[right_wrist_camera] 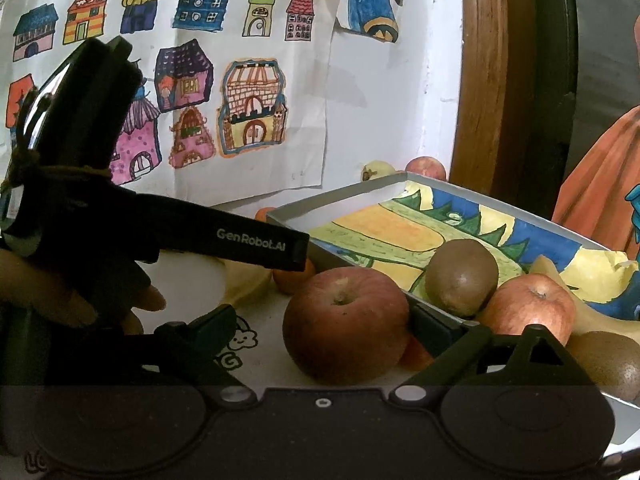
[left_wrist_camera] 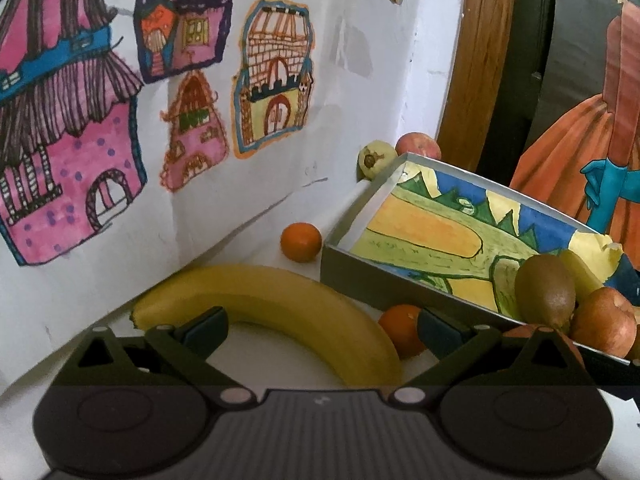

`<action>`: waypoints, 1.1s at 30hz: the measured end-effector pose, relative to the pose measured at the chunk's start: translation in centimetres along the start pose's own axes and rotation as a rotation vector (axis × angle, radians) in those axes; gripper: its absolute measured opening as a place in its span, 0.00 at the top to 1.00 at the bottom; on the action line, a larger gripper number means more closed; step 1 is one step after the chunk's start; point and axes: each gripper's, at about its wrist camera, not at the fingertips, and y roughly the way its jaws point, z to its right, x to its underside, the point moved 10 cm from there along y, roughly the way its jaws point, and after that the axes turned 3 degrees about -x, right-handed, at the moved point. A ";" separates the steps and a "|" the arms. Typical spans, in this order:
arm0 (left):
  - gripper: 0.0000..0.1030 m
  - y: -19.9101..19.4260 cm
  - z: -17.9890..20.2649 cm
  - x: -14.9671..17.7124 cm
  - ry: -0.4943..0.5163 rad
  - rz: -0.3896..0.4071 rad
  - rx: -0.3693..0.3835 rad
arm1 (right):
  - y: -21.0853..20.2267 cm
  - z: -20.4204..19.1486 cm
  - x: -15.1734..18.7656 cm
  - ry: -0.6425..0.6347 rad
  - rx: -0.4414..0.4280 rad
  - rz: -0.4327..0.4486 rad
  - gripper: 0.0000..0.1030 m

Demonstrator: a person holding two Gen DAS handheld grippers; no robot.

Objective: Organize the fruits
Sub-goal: 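Move the left tool toward the yellow banana while the right tool approaches a red apple, then close the left tool on the banana while the right tool closes on the red apple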

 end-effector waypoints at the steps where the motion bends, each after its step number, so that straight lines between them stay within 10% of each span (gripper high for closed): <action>1: 0.01 0.0 0.0 0.0 -0.006 -0.004 0.004 | 0.0 0.0 0.0 -0.001 0.002 0.002 0.10; 14: 0.10 0.2 -0.6 0.3 -0.097 -0.042 0.072 | 0.8 0.1 0.0 -0.036 0.007 -0.027 0.17; 21: 0.39 -0.8 -1.0 0.8 -0.120 -0.058 0.127 | 0.7 0.8 0.1 -0.019 0.031 -0.030 0.31; 33: 0.54 -3.1 -1.7 2.2 -0.106 -0.083 0.192 | -0.9 0.2 0.8 -0.005 -0.038 -0.051 0.31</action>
